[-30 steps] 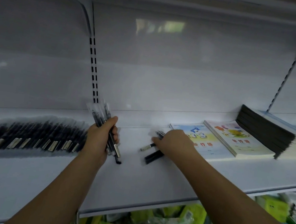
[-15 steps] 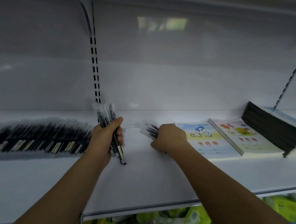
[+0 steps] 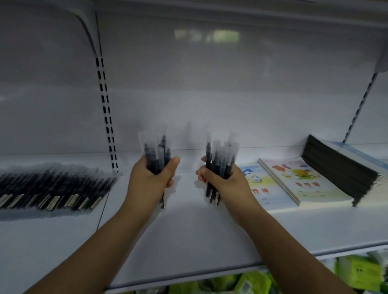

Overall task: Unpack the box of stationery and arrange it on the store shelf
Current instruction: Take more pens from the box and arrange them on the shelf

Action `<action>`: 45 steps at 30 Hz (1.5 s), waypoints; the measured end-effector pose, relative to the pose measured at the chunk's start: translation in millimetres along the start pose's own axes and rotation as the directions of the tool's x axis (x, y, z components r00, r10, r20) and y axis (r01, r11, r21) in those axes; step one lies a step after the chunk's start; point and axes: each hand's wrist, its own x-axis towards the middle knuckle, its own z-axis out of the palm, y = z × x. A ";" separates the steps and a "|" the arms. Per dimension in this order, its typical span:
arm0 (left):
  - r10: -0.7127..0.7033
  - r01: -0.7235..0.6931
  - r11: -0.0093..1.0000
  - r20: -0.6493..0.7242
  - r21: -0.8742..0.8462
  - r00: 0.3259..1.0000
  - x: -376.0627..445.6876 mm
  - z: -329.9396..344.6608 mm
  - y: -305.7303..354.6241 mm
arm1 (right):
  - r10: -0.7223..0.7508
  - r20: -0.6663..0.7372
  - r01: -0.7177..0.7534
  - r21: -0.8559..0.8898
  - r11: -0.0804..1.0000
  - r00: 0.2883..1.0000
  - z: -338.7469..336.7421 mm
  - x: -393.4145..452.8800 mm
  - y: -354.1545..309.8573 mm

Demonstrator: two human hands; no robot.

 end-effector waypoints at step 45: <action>-0.282 0.218 0.519 -0.075 0.827 0.957 49.7 -337.8 -56.4 | 0.092 0.288 0.231 -0.890 0.394 0.953 332.7 -11.1 17.1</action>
